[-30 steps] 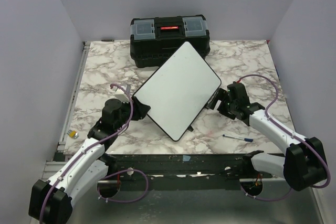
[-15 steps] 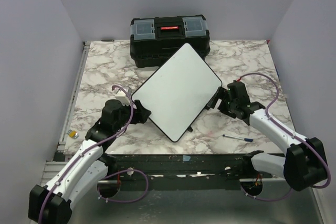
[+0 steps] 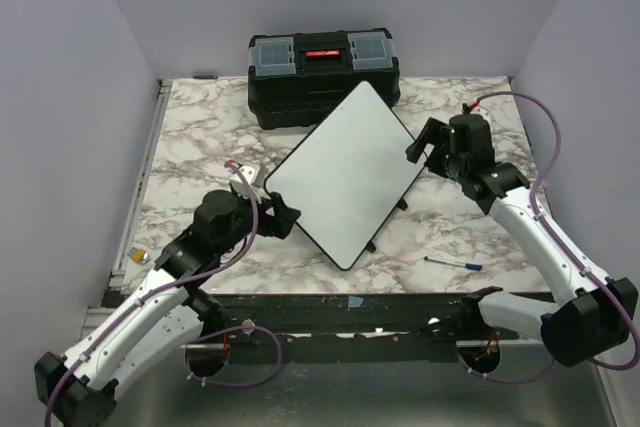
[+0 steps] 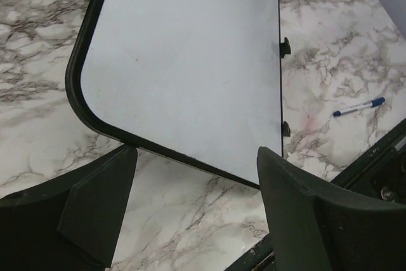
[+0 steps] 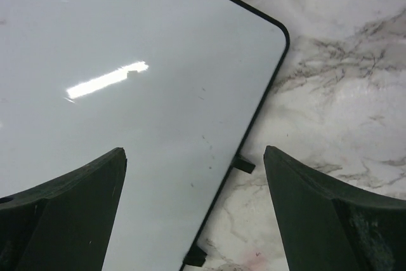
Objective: Write a sentence on the whiteboard
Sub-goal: Pick up the whiteboard marker from the center of the board.
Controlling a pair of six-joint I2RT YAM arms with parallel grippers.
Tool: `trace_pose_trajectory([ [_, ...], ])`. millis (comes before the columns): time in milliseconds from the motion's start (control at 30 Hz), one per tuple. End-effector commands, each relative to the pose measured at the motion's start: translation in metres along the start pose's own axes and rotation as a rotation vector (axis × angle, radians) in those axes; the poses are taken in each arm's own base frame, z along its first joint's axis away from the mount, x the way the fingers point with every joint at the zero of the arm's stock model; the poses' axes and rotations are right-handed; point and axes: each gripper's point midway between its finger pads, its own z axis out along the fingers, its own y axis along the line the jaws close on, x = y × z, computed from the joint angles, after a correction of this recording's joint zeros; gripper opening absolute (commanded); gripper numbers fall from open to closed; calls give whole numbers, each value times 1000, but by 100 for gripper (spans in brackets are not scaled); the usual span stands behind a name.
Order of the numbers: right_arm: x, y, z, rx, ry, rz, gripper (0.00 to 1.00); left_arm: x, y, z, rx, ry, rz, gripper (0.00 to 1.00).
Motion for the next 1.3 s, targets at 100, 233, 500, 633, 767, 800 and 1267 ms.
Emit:
trace_pose_trajectory([
  [100, -36, 4, -17, 57, -60, -60, 92, -31, -63, 18, 125, -32, 194, 78],
  [233, -31, 7, -15, 32, -45, -46, 92, -29, -56, 25, 66, -12, 191, 78],
  [500, 9, -3, 4, 19, 40, -20, 92, -15, -35, 15, -17, 9, 170, 78],
  [633, 18, -4, 9, 8, 58, -19, 92, -6, -25, 10, -45, 25, 158, 80],
  [767, 25, -5, 12, 2, 70, -15, 92, 1, -22, 8, -58, 39, 138, 82],
  [800, 27, -5, 13, 2, 73, -13, 92, 3, -21, 7, -58, 41, 132, 82],
  [1267, -8, 6, 3, -1, -11, -29, 92, -16, -93, -1, 238, 46, 291, 85],
])
